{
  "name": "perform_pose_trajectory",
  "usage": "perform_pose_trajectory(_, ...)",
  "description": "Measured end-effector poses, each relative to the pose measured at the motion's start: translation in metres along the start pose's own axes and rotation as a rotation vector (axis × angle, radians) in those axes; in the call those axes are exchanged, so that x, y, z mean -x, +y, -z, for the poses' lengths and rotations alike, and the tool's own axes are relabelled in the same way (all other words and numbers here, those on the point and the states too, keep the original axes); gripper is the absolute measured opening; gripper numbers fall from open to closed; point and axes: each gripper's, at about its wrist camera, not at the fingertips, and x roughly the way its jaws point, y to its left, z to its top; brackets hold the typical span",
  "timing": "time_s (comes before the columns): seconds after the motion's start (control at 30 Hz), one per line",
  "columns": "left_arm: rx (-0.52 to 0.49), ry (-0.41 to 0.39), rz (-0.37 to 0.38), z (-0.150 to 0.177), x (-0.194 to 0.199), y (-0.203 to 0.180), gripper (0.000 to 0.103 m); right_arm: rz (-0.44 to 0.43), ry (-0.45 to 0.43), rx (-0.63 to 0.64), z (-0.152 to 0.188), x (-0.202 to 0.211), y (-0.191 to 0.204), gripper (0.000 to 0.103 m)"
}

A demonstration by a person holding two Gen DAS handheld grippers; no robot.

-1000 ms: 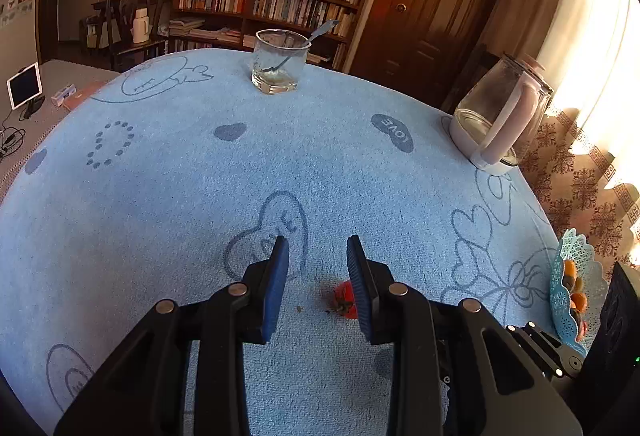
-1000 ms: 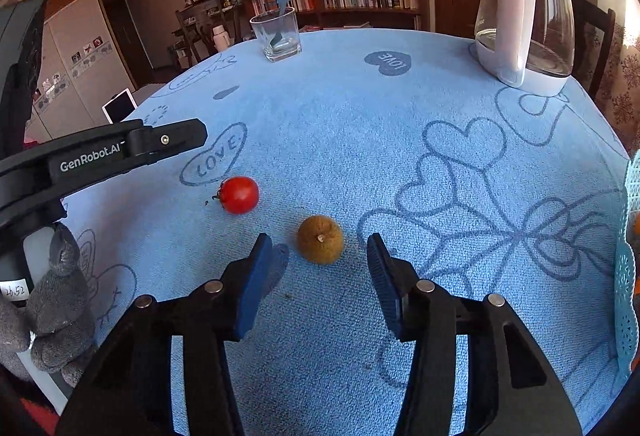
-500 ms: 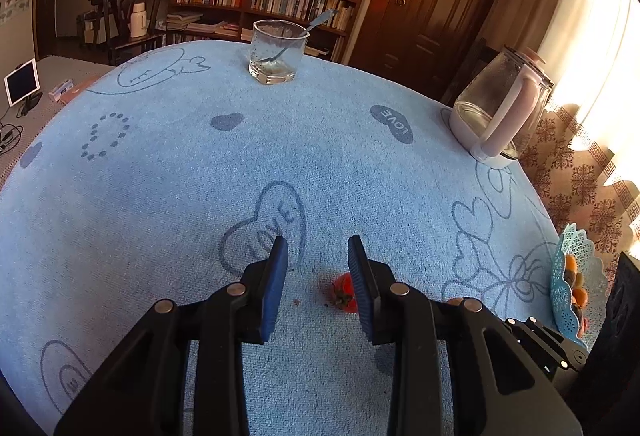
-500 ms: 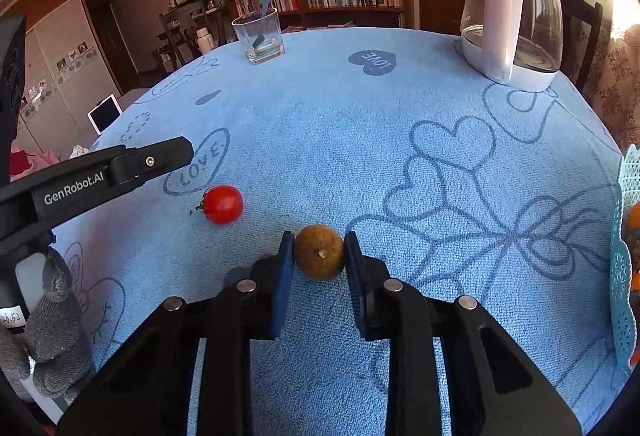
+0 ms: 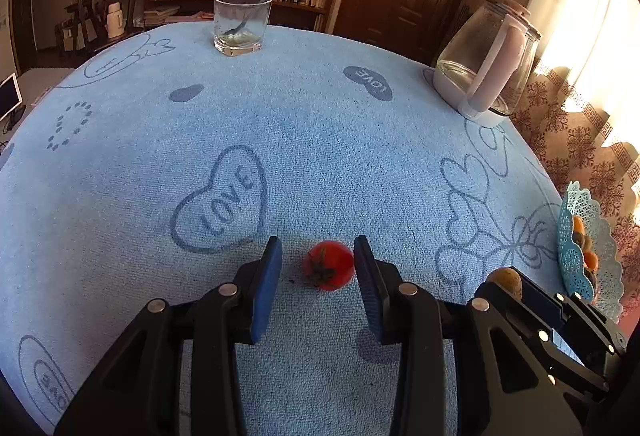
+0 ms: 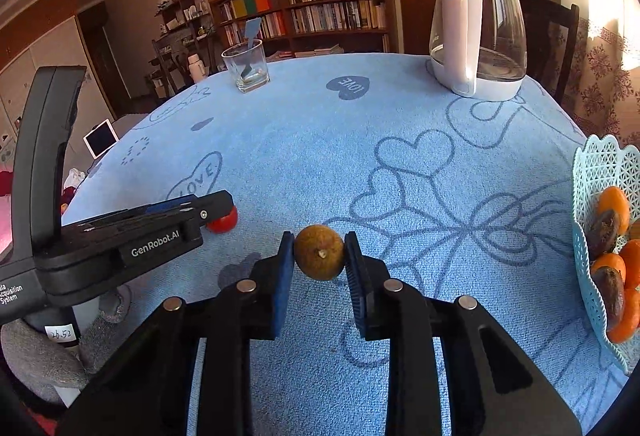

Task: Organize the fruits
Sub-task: 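Grasp the small brown kiwi-like fruit with the right gripper while the left holds the tomato, then carry the small brown fruit into the teal basket and open the right gripper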

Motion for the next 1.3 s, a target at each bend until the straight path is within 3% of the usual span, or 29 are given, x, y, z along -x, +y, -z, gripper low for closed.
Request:
perform_pose_trajectory(0.57,-0.056,0.034,0.008,0.004,-0.013,-0.008,0.037,0.007,-0.022,-0.005,0.002,0.006,-0.003,0.026)
perform_pose_trajectory(0.7,-0.041,0.034,0.022,0.004,-0.011,-0.005,0.027,0.01,-0.042,-0.007,0.002,0.012,-0.004,0.026)
perform_pose_trajectory(1.3,-0.075,-0.042,0.044,0.005,0.013,-0.018,0.027,0.056,-0.146,-0.117,0.002,0.052,-0.044,0.026)
